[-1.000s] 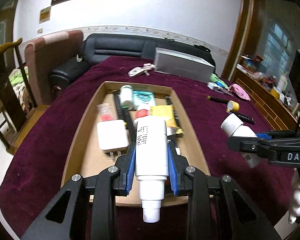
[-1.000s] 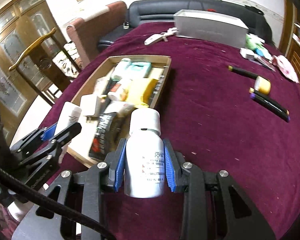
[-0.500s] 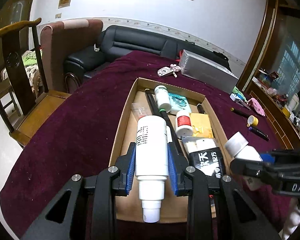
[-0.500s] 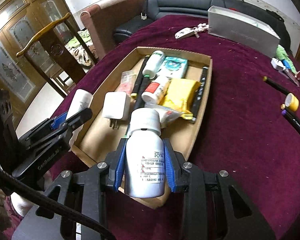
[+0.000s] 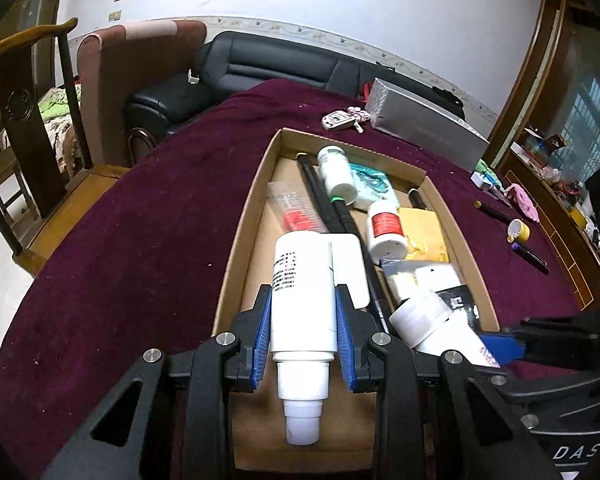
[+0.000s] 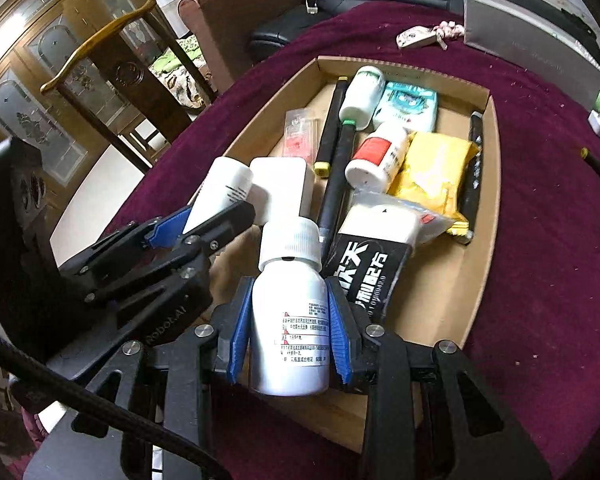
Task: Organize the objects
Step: 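Carry both white bottles into the tray and open both grippers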
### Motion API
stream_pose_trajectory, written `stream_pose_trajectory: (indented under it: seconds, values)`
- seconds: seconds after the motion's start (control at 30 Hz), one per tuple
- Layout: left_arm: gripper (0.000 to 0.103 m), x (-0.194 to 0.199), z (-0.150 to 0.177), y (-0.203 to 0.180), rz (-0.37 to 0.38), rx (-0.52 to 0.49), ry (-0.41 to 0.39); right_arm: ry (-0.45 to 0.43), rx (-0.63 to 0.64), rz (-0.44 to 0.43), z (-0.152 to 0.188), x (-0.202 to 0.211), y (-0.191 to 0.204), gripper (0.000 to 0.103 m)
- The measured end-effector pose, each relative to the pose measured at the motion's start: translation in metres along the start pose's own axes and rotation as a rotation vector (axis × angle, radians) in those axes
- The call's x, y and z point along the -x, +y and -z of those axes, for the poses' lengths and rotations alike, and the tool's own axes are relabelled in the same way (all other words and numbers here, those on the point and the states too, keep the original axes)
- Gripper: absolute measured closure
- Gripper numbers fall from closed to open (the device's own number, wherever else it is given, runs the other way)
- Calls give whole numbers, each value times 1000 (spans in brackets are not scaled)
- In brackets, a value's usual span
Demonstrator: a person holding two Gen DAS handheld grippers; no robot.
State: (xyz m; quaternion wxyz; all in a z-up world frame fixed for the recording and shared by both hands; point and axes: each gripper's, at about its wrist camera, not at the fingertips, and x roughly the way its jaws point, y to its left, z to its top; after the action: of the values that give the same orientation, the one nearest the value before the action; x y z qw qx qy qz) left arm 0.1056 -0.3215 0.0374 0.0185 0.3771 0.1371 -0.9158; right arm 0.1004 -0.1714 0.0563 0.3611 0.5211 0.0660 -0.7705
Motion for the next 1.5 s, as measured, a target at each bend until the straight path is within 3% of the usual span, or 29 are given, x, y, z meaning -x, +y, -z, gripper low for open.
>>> stream_pose_trajectory:
  seconds: [0.97,1.27,1.37,1.5]
  values:
    - [76,-6,-3,8,7,29,-13,-18,-64,-6,2,-19,-6,70]
    - [60,-2,-3,1,8,35,1,-49,-84,-23,6,-5,-10,70]
    - [47,5,-4,-1,-17,29,-14,-64,-81,-21,8,2,-10,69]
    - [46,18,-7,-7,-35,14,-40,-89,-84,-29,11,12,-11,59]
